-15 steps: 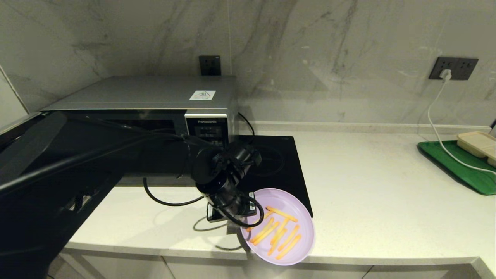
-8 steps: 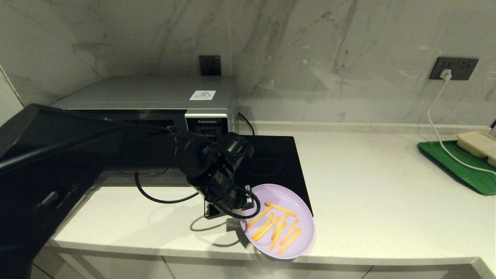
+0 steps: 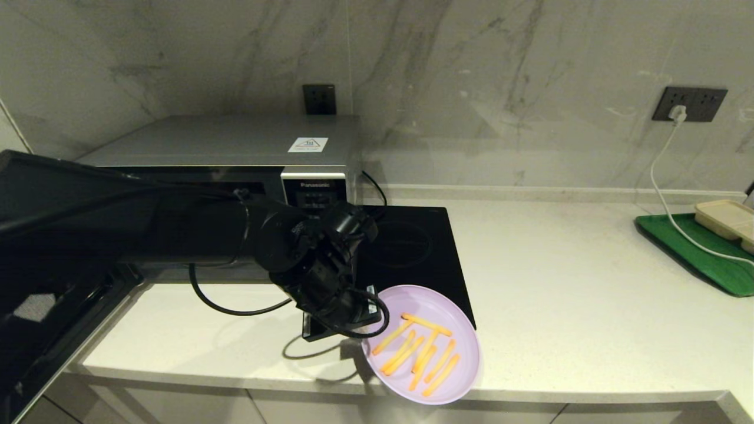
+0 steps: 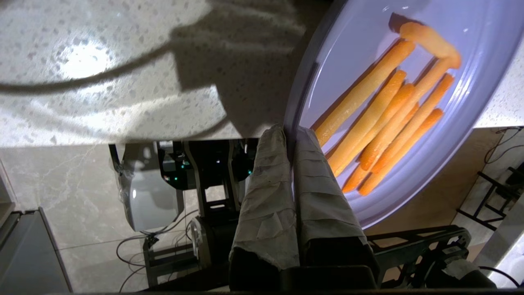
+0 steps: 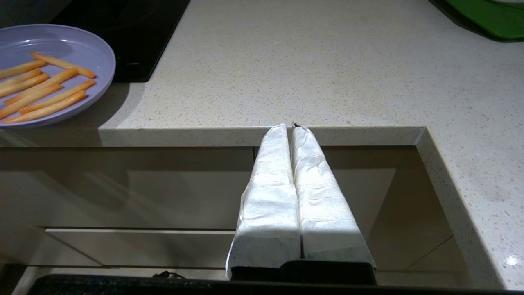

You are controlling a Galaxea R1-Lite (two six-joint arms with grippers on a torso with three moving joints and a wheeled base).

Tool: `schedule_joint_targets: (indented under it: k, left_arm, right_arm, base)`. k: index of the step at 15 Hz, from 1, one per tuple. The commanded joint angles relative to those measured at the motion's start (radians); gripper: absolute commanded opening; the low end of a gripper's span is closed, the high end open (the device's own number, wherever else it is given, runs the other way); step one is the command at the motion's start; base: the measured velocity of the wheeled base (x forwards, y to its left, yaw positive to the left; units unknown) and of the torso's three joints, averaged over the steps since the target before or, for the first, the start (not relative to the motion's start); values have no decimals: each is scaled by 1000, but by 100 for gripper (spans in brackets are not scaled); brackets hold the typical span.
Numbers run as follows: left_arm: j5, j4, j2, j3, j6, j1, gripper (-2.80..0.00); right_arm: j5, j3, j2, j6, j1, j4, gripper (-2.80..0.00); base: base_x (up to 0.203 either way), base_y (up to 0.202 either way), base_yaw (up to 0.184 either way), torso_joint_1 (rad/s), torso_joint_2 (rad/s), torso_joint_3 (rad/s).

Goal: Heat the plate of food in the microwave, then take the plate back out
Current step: Put the plate in the microwave oven

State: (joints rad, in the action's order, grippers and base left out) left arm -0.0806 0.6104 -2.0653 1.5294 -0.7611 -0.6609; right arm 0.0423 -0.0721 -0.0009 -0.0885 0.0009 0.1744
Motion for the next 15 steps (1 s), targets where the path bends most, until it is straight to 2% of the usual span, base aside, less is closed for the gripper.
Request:
schedule_joint_targets:
  k: [1, 11, 15]
  left_arm:
    - [-1, -13, 41, -39, -4, 1, -280]
    - [-22, -41, 158, -137, -48, 2, -280]
    - [-39, -49, 185, -174, -56, 76, -280]
  right_arm:
    - [1, 0, 1, 0, 1, 0, -280]
    - [1, 0, 1, 0, 1, 0, -280]
    - [1, 0, 1, 0, 1, 1, -280]
  base:
    - [0, 0, 0, 0, 0, 0]
    - [0, 0, 0, 0, 0, 0]
    - [0, 0, 0, 0, 0, 0]
